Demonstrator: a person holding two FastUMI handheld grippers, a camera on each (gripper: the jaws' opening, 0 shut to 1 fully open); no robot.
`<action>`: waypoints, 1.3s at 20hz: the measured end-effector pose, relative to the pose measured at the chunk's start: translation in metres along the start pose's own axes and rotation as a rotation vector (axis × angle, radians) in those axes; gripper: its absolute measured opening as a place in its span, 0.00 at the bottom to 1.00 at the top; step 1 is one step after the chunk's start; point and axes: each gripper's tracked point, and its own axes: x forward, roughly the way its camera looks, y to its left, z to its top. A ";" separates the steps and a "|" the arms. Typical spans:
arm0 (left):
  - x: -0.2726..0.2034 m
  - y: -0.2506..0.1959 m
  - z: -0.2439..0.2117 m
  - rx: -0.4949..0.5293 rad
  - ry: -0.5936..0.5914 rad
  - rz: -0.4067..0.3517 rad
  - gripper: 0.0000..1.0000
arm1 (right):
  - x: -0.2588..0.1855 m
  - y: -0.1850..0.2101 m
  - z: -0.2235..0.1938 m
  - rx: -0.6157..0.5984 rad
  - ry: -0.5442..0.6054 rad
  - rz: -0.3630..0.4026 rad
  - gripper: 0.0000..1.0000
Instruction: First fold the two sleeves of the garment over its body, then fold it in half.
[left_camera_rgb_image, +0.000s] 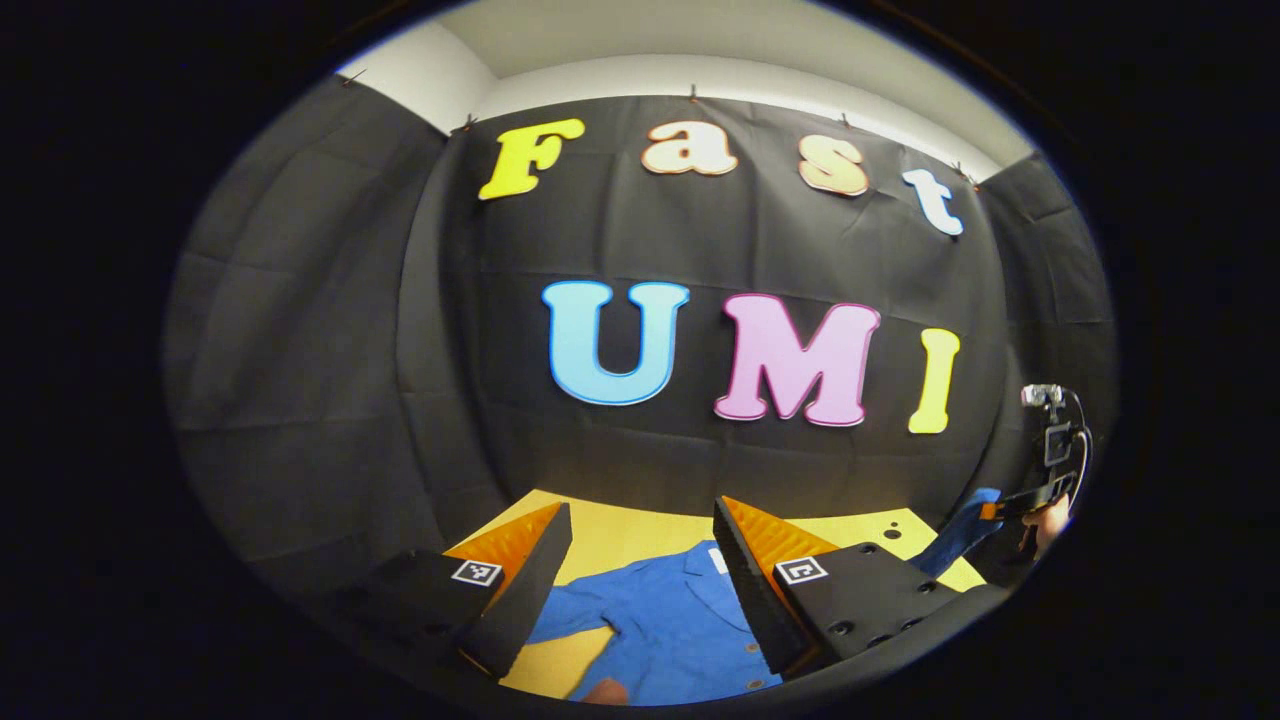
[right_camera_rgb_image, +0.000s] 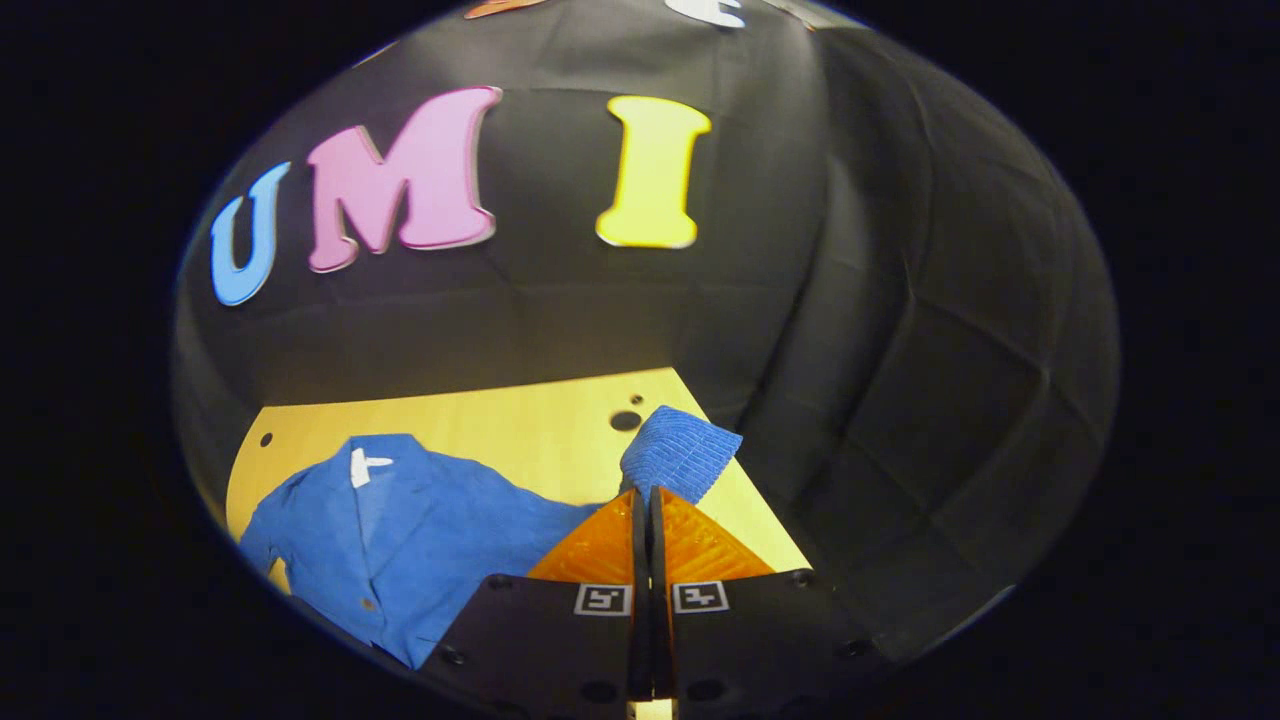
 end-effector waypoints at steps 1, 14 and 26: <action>0.003 0.018 -0.006 -0.011 0.008 0.025 0.82 | -0.008 0.033 0.016 -0.024 -0.020 0.033 0.01; -0.034 0.218 -0.084 0.027 0.097 0.290 0.82 | 0.029 0.409 -0.084 -0.247 0.111 0.416 0.01; -0.054 0.286 -0.184 0.018 0.337 0.384 0.82 | 0.028 0.499 -0.194 -0.195 0.317 0.645 0.46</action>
